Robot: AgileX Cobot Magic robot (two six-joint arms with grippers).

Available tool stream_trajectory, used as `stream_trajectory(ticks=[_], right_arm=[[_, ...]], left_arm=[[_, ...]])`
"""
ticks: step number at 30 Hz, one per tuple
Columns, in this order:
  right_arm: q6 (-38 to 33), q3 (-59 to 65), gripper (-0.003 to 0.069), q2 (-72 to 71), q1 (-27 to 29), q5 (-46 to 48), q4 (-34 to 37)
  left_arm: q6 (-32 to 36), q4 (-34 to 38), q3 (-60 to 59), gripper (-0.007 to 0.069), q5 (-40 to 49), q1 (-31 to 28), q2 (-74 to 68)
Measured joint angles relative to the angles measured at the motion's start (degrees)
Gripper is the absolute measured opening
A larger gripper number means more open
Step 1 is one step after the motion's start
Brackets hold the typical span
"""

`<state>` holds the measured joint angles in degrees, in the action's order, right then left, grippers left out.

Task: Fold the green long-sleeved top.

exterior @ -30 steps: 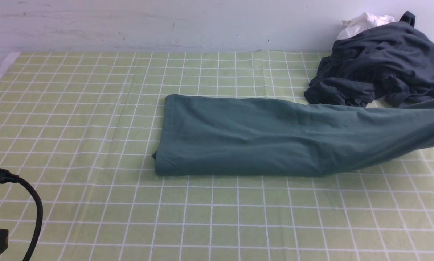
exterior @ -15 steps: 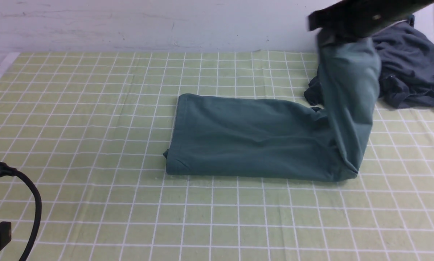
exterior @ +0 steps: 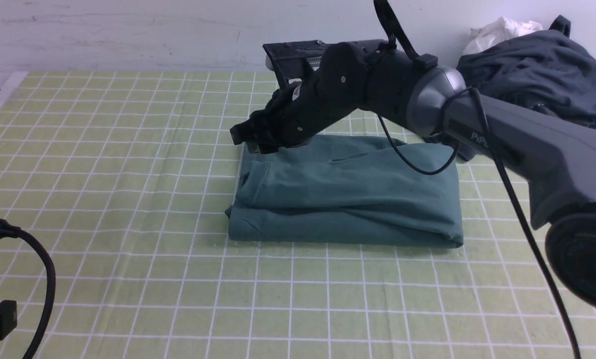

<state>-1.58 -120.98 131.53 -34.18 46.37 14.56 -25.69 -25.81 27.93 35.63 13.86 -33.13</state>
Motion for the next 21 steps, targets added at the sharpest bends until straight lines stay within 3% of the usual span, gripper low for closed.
stream_trajectory(ticks=[3,7,11,16,21], right_arm=[[-0.8,-4.45,0.0396,0.4,-0.11,6.08,-2.04],[-1.1,-7.74,0.0416,0.33,-0.11,13.47,-7.52],[-0.18,-7.8,0.0307,2.13,-0.11,15.67,-9.68],[-1.26,-7.87,0.0114,9.08,-0.7,13.24,-2.33],[-6.75,-8.28,0.0033,10.64,-1.79,12.69,0.86]], left_arm=[[-0.19,0.0,0.0,0.009,0.0,0.0,0.0],[-0.26,0.0,0.0,0.009,-0.06,0.0,0.0],[-0.26,0.0,-0.04,0.009,-1.35,0.0,0.0],[-0.26,-0.14,-0.57,0.009,-3.04,0.0,0.0],[-0.26,-0.64,-0.57,0.009,-3.04,0.0,0.0]])
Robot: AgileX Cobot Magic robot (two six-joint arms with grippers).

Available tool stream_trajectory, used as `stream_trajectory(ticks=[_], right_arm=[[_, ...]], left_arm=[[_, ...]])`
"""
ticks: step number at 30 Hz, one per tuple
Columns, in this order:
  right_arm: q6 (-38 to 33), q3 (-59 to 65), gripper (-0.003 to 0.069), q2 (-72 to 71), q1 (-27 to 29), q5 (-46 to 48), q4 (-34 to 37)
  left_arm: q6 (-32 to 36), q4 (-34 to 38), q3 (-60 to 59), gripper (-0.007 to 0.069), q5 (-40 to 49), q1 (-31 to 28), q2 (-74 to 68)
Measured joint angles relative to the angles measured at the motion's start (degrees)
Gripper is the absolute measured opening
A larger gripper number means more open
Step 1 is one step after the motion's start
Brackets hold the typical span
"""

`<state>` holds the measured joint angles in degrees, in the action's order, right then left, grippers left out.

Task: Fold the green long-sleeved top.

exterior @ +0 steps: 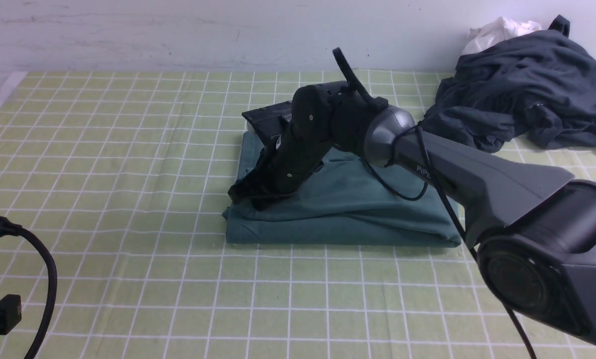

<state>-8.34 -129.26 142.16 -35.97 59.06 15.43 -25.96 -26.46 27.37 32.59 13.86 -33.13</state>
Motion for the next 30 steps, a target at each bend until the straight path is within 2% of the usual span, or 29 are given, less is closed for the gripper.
stream_trajectory(ticks=[5,10,13,18,19,20,23,25,29,30], right_arm=[[-2.93,-1.63,0.0025,-5.31,-0.02,1.99,0.58],[-7.67,-2.5,0.0025,-18.51,2.37,7.57,1.08],[-11.3,-1.29,0.0025,-26.47,5.02,10.87,0.58],[-17.62,10.2,0.0025,-44.62,14.23,11.36,0.2],[-18.62,14.82,0.0025,-49.29,16.98,9.53,-0.05],[-18.71,15.53,0.0025,-49.96,17.34,8.81,-0.12],[-19.72,29.78,0.0024,-61.98,22.06,-0.74,-0.66],[-19.8,37.86,0.0024,-67.16,22.64,-7.47,-0.72],[-19.99,60.63,0.0024,-82.44,21.63,-27.26,-1.38],[-20.06,61.85,0.0024,-83.13,21.55,-28.24,-1.38]], left_arm=[[0.0,0.06,0.0,0.009,-0.05,0.0,0.0],[0.0,0.68,0.0,0.009,-0.05,0.0,2.86],[0.0,0.73,0.0,0.009,-0.05,0.0,7.07],[2.03,-1.0,-1.85,0.009,0.01,0.0,18.39],[2.15,-1.83,-3.74,0.009,0.01,0.0,20.87],[2.15,-2.07,-3.99,0.009,0.01,0.0,21.21],[2.05,-4.14,-7.63,0.009,-0.42,0.0,26.08],[1.99,-5.52,-8.89,0.009,-1.3,0.0,27.43],[1.94,-6.62,-9.84,0.009,-1.4,0.0,28.65],[1.94,-6.62,-9.84,0.009,-1.4,0.0,28.65]])
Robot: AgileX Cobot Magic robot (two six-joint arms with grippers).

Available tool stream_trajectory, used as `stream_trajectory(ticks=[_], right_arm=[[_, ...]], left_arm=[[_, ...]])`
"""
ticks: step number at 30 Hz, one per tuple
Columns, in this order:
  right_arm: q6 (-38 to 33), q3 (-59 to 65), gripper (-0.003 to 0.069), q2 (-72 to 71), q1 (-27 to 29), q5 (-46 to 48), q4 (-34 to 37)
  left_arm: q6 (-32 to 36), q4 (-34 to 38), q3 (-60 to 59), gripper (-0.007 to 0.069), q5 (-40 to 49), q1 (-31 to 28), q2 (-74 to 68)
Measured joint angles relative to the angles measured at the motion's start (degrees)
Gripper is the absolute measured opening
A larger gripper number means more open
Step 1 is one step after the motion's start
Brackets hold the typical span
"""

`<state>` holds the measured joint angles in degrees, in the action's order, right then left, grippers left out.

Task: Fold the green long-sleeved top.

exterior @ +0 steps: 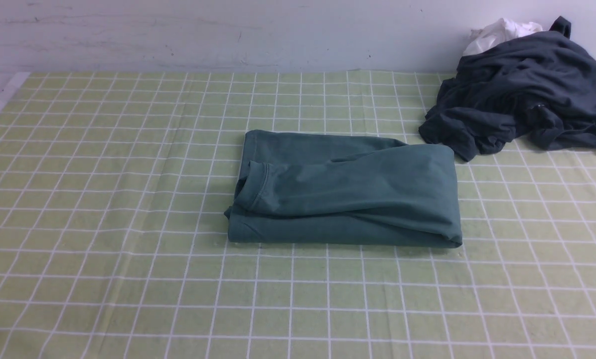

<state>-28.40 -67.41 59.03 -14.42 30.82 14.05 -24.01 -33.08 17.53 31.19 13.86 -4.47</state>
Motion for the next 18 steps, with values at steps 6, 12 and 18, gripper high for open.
stream_trajectory(ticks=[6,12,18], right_arm=[[-0.05,36.16,0.0024,-16.7,-1.43,-27.51,-0.09],[-0.05,56.01,0.0024,-19.98,-1.55,-48.03,0.94],[2.27,66.36,0.0024,-20.15,-1.55,-52.4,1.36]], left_arm=[[-0.64,0.85,-0.36,0.009,0.07,0.0,0.0],[-0.65,0.85,-0.36,0.009,0.07,0.0,0.0],[-0.65,0.85,-0.36,0.009,0.07,0.0,0.0]])
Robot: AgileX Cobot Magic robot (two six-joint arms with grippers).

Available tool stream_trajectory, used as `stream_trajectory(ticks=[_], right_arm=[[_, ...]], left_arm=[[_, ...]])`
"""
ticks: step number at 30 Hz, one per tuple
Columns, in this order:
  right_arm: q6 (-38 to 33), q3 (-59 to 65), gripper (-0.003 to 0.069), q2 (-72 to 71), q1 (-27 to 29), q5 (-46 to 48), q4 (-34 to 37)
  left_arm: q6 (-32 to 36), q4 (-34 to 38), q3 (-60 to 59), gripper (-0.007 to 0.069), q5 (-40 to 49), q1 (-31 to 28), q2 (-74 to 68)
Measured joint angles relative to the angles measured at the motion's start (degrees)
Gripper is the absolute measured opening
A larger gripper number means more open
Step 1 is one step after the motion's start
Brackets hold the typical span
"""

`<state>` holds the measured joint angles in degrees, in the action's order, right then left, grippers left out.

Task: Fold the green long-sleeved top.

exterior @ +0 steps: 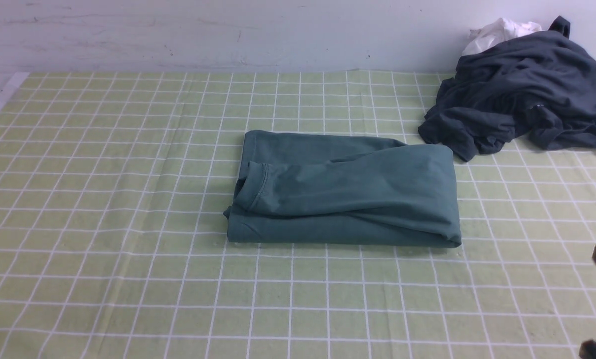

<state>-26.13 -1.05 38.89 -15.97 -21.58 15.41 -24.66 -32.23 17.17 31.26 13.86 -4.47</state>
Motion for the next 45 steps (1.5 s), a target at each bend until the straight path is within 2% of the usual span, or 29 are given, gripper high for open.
stream_trajectory(ticks=[5,10,17,22,28,31,45], right_arm=[[0.47,2.39,0.0024,-0.07,0.0,1.53,0.07],[0.52,2.53,0.0024,-3.88,-0.2,11.88,-0.01],[0.65,2.57,0.0024,-21.72,0.26,27.52,-0.06],[3.49,2.57,0.0024,-34.68,5.25,41.06,-2.36],[16.64,2.52,0.0024,-39.41,15.1,41.65,-12.2],[20.63,2.52,0.0024,-39.41,17.36,41.65,-14.16],[21.17,2.52,0.0024,-39.41,18.07,41.9,-14.83]], left_arm=[[0.0,0.0,0.0,0.009,0.0,0.0,0.0],[0.0,0.0,0.0,0.009,0.0,0.0,0.0],[0.0,-0.05,0.0,0.009,0.0,0.0,0.0],[0.0,-0.05,0.0,0.009,0.0,0.0,0.0],[0.0,-0.05,0.0,0.009,0.0,0.0,0.0],[0.0,-0.05,0.0,0.009,0.0,0.0,0.0],[-0.04,-0.05,0.0,0.009,0.0,0.0,0.0]])
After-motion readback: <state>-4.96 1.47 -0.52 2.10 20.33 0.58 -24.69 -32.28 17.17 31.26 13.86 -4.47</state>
